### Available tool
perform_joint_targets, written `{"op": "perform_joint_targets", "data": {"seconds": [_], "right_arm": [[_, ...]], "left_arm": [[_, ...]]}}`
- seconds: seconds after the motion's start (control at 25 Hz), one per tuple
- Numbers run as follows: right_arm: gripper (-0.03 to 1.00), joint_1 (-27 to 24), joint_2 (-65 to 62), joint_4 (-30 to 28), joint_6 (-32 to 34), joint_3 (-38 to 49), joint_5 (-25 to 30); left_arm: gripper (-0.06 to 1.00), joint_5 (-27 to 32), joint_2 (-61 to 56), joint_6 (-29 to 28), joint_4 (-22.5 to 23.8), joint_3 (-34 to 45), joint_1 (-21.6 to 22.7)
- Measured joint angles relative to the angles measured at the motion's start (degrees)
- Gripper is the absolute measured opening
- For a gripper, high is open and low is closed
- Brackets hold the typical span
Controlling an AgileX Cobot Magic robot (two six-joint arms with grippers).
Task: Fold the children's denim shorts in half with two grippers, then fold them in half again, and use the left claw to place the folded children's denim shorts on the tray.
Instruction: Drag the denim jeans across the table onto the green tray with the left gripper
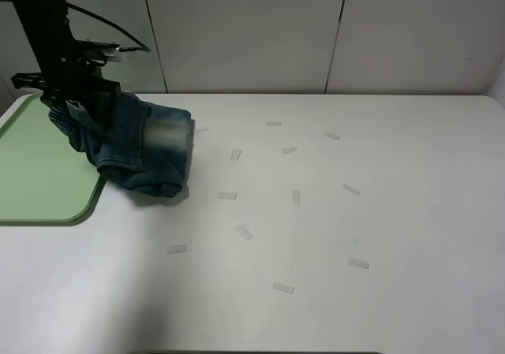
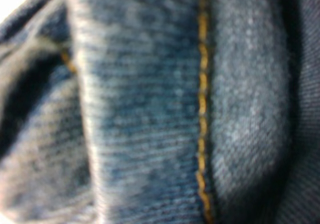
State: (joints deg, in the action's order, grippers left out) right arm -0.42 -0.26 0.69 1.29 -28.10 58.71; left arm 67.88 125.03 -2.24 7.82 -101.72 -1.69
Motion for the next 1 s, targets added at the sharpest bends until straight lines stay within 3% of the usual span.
{"op": "perform_joint_targets", "data": {"seconds": [0.48,1.0], "right_arm": [[0.70,0.0,0.0,0.0,0.0,0.0,0.0],[0.70,0.0,0.0,0.0,0.0,0.0,0.0]], "left_arm": [[0.33,0.0,0.0,5.2,-0.1,0.0,11.8],[0.33,-6.3,1.5,12.4,0.9,0.0,18.4]]}}
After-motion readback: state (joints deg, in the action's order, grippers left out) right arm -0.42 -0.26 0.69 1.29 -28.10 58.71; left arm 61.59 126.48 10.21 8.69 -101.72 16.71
